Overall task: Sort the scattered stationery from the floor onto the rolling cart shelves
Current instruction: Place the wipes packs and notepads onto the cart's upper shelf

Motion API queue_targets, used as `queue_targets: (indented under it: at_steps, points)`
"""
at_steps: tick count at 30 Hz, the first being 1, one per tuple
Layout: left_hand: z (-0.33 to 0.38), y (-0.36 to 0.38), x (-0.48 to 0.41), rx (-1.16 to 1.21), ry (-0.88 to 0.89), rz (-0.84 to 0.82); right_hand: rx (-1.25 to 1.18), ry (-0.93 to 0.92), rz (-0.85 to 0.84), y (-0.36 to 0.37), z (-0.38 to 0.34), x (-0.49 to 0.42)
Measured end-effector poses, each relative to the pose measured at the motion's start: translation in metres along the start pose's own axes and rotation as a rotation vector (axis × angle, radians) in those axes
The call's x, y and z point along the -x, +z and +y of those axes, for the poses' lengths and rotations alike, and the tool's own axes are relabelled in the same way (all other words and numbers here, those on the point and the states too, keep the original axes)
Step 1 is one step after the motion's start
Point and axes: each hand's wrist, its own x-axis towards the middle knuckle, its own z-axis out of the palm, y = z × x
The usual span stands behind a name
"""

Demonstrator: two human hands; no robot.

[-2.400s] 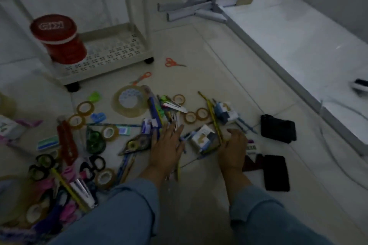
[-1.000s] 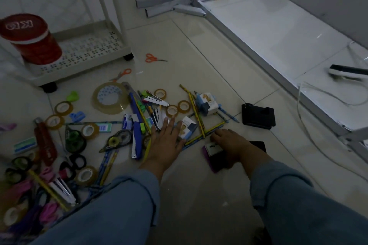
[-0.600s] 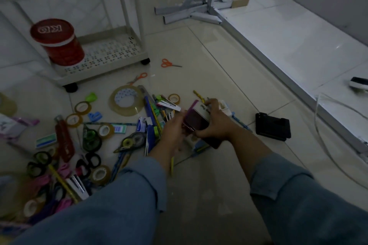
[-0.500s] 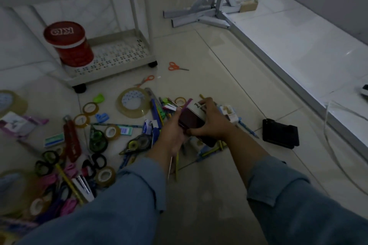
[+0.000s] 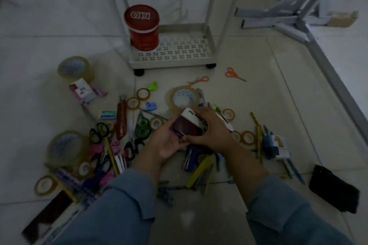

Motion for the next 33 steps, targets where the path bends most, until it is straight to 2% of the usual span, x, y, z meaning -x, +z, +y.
queue_targets:
  at_steps: [4,7,14,18,22,26,33]
  points:
    - [0.009,-0.024,0.021,0.119,0.053,0.058,-0.034,-0.057,-0.11,0.022,-0.022,-0.011]
    - [0.014,-0.035,0.038,0.169,0.095,0.128,0.006,-0.133,-0.118,0.037,-0.038,-0.017]
    - [0.015,-0.071,0.079,0.219,0.145,0.217,0.087,-0.222,-0.271,0.067,-0.076,-0.017]
    - [0.014,-0.08,0.091,0.336,0.16,0.28,0.17,-0.282,-0.25,0.081,-0.086,-0.014]
    - [0.014,-0.086,0.096,0.384,0.205,0.345,0.147,-0.373,-0.204,0.089,-0.098,-0.013]
    - [0.013,-0.098,0.103,0.388,0.178,0.305,0.161,-0.396,-0.28,0.096,-0.102,-0.022]
    - [0.011,-0.11,0.109,0.265,0.133,0.241,0.17,-0.302,-0.451,0.101,-0.097,-0.033]
